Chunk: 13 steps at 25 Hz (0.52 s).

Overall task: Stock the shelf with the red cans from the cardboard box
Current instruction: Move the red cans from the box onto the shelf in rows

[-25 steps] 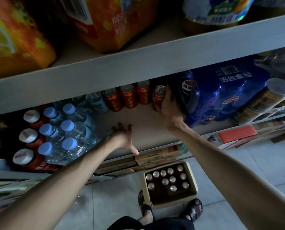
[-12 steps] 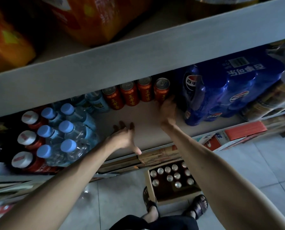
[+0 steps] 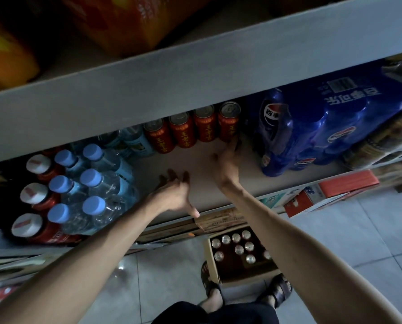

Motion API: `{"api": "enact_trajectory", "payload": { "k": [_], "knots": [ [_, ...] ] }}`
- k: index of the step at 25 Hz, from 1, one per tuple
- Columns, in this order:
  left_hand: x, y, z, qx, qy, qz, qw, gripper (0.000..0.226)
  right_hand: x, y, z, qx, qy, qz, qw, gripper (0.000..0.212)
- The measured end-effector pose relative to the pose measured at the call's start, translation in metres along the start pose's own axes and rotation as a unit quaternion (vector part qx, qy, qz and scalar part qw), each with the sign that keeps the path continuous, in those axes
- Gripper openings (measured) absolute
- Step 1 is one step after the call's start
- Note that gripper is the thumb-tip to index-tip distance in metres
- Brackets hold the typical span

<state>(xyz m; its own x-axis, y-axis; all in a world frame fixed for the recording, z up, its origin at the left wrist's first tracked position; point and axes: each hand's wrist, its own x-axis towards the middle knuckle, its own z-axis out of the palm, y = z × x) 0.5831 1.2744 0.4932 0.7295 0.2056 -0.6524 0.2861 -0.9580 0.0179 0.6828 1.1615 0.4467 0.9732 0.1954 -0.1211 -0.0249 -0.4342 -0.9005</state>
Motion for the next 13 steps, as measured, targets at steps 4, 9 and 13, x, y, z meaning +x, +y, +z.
{"api": "enact_trajectory", "payload": {
  "k": [4,9,13],
  "knots": [
    [0.003,-0.001,0.003,0.005,-0.005,-0.005,1.0,0.138,-0.001,-0.013,0.003,0.054,-0.028,0.012,0.998,0.102],
    [0.005,-0.002,0.005,0.01,-0.03,-0.017,0.999,0.14,0.019,-0.02,0.004,0.025,-0.023,0.033,0.999,0.098],
    [0.006,-0.002,0.003,0.005,-0.032,-0.02,0.999,0.139,0.024,-0.012,0.003,0.041,-0.042,0.03,0.998,0.1]
  ]
}}
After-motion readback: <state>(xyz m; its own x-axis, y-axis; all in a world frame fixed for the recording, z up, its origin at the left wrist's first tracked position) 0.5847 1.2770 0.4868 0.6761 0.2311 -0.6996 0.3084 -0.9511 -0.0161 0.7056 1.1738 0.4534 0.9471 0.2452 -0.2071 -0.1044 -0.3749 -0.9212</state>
